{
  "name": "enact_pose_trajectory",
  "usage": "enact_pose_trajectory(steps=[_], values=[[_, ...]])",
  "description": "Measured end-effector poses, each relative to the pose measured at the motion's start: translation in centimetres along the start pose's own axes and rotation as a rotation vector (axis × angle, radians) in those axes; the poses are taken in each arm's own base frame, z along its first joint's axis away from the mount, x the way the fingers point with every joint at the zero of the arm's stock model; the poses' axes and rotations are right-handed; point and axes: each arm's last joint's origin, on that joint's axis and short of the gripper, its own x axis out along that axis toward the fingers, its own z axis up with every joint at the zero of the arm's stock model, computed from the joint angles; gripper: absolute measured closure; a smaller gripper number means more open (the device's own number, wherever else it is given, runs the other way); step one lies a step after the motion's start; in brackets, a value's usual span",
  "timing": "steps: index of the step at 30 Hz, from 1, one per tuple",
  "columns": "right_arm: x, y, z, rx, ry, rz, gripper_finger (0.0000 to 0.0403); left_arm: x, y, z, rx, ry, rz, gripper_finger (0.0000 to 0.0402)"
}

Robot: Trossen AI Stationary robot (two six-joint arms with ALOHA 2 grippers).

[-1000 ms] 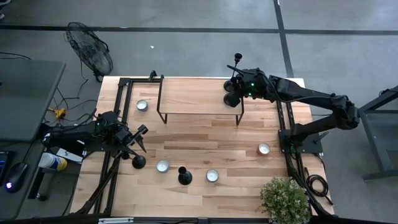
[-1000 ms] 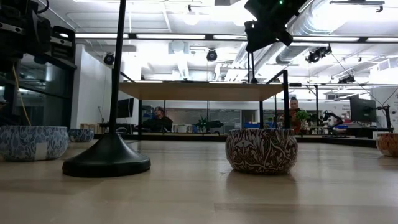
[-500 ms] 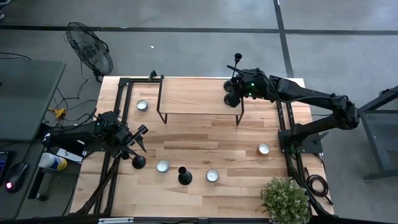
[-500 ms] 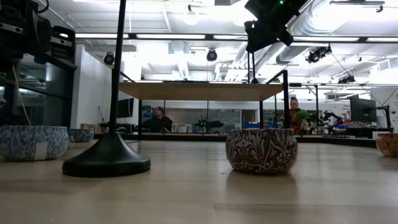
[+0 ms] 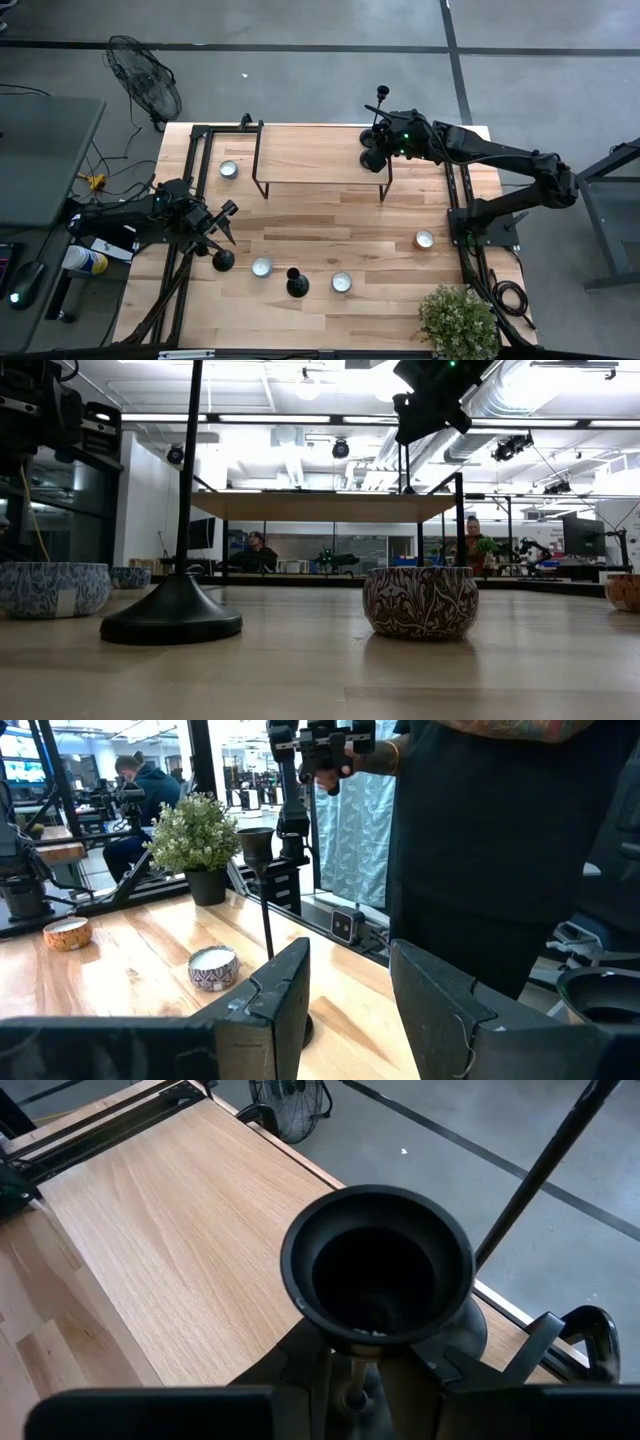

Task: Pick & Place candle stick holders
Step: Put the black candle holder on the shelf and align it with the other black candle holder, then put the black candle holder on the shelf

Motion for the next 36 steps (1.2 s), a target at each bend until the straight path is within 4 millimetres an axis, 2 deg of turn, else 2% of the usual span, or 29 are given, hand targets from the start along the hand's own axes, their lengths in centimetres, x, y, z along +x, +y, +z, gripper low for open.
enact_pose_trajectory(steps=[11,20,24,36], values=[[0.0,0.0,0.0,0.000,0.004,0.009,0.0324,0.0,0.0,0.0,0.000,0.000,0.000,0.0264],[0.0,0.1,-0.1,-0.001,0.011,0.009,0.0235,0.0,0.0,0.0,0.000,0.000,-0.001,0.0264],[-0.1,-0.1,-0.4,0.012,0.039,-0.013,0.0212,0.0,0.0,0.0,0.000,0.000,-0.005,0.0264],[-1.2,0.1,-1.1,-0.012,0.082,-0.002,0.0203,0.0,0.0,0.0,-0.001,0.000,-0.004,0.0264]])
